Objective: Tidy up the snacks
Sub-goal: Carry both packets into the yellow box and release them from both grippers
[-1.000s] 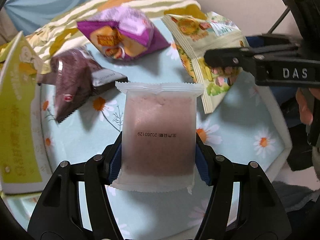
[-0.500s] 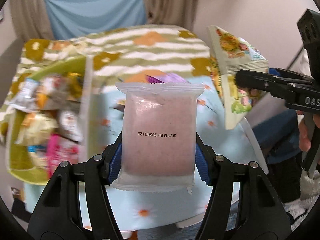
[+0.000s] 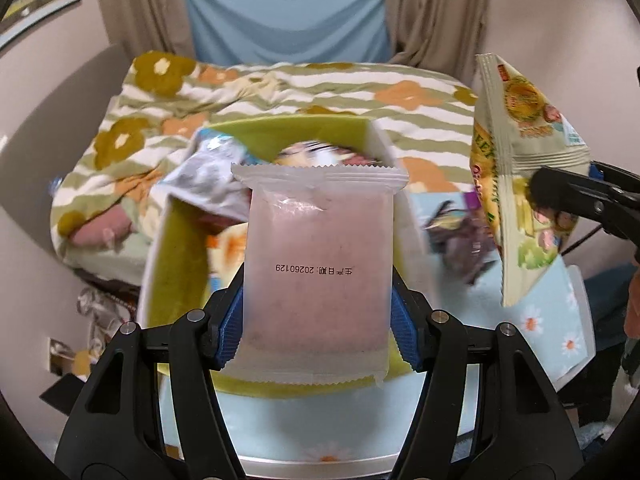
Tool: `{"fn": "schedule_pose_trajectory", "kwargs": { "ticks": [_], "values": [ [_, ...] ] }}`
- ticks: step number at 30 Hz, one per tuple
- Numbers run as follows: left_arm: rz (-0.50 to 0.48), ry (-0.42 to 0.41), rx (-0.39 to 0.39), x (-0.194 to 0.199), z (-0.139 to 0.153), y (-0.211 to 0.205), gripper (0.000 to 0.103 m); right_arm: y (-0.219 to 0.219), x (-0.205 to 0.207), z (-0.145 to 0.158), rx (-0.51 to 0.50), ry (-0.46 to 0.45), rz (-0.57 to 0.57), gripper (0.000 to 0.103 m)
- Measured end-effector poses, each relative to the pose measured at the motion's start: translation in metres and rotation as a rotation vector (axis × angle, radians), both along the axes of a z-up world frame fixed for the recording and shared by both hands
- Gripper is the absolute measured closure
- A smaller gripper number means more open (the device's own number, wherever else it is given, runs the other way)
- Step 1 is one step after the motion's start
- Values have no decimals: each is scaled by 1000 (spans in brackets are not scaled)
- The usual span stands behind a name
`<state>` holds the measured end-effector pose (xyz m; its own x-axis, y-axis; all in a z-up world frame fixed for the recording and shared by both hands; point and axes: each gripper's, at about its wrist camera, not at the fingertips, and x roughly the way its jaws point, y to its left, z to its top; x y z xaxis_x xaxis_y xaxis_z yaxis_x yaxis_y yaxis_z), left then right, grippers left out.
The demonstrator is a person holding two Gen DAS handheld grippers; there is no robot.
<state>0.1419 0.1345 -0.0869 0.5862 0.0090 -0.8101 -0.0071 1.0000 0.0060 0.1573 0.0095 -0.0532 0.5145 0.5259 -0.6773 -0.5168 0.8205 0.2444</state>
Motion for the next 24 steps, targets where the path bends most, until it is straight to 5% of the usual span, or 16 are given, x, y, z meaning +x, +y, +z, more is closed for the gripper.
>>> {"fn": "schedule_pose_trajectory", "kwargs": {
  "ticks": [5, 8, 24],
  "values": [
    [-50, 43, 4, 14, -25, 20, 40, 43, 15, -18, -12, 45, -1, 38],
    [-72, 9, -31, 9, -28, 23, 0, 53, 20, -28, -31, 63, -26, 38],
    [-32, -10, -6, -4, -25, 59, 0, 86, 42, -43, -75, 127, -46, 36]
  ]
}}
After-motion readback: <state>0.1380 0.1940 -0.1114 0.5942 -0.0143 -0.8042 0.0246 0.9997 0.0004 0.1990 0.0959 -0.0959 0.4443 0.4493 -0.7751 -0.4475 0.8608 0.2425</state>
